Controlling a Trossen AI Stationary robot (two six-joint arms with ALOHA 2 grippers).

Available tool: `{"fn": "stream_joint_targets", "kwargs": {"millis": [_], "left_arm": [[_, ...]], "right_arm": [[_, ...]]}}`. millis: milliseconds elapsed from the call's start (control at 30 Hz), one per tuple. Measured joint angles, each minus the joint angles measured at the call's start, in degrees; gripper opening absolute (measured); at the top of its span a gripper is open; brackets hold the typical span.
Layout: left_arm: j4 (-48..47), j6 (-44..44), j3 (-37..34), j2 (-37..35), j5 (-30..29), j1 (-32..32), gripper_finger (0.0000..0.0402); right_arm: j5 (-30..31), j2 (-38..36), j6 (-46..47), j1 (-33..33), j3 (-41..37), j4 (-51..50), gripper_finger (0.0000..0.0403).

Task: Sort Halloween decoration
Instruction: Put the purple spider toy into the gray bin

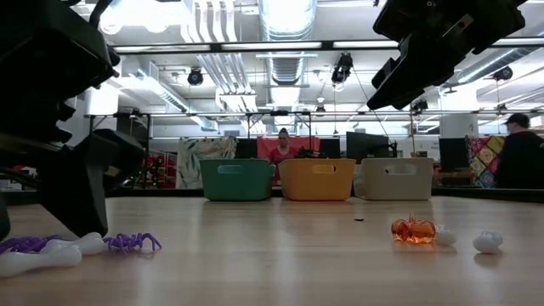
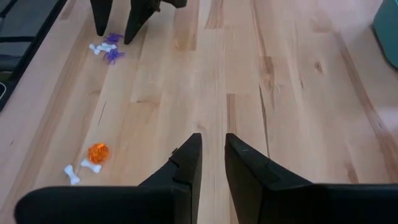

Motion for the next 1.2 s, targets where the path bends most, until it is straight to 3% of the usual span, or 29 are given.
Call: {"fn": "stream_joint_targets", "kwargs": {"millis": [200,867,1200], "left_arm": [[-0.4,-0.1,0.1,0.2,-0.2,-0.1,0.0195],[-4.2,-0.1,0.0,0.0,-1.7,-0.3,0.0068],[-5.4,-0.4,-0.2,-1.8,-0.7,-0.3,0.0038]], "right_arm": [[0.0,0.0,0.0,0.0,0.0,0.0,0.0057],[0.0,0.0,-0.2,0.0,0.0,0.0,0.0057],[0.0,0.0,-0.1,0.0,0.0,0.0,0.0057]]}}
